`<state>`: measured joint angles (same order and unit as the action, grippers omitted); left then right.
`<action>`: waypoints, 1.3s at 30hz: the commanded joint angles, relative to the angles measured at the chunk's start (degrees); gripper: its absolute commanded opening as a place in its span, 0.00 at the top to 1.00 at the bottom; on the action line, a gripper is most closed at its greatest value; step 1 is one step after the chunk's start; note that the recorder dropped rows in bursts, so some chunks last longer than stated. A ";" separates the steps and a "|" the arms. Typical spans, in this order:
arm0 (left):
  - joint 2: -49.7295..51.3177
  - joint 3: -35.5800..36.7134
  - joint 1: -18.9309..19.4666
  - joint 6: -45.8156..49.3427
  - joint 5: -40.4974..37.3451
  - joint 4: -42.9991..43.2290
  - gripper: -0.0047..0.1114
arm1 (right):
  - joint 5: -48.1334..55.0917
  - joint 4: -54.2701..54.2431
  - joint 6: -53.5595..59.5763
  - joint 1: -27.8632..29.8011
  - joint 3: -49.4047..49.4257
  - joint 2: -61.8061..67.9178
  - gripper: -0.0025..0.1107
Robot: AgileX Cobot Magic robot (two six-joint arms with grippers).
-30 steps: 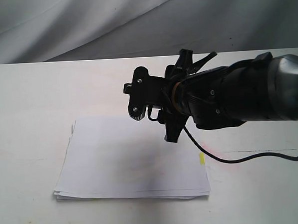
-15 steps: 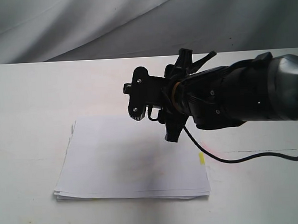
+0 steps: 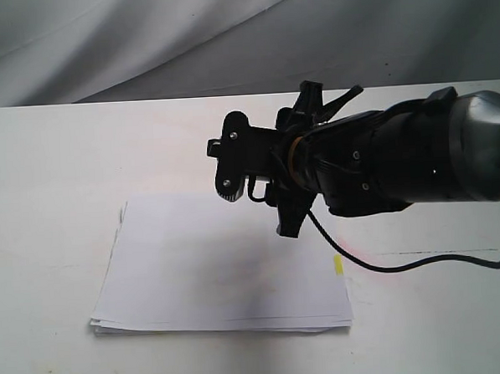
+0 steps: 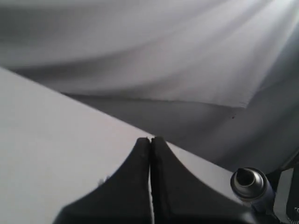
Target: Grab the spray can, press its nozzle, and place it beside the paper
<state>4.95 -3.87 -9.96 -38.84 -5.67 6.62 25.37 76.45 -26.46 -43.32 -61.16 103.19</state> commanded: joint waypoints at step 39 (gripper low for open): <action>93.12 -49.72 6.84 139.28 -45.19 -98.71 0.96 | 0.38 0.92 -0.30 -0.21 -0.33 2.22 0.98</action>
<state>97.12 -55.98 -5.69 89.32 -45.59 -84.42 25.37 76.45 -26.46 -43.32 -61.16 105.73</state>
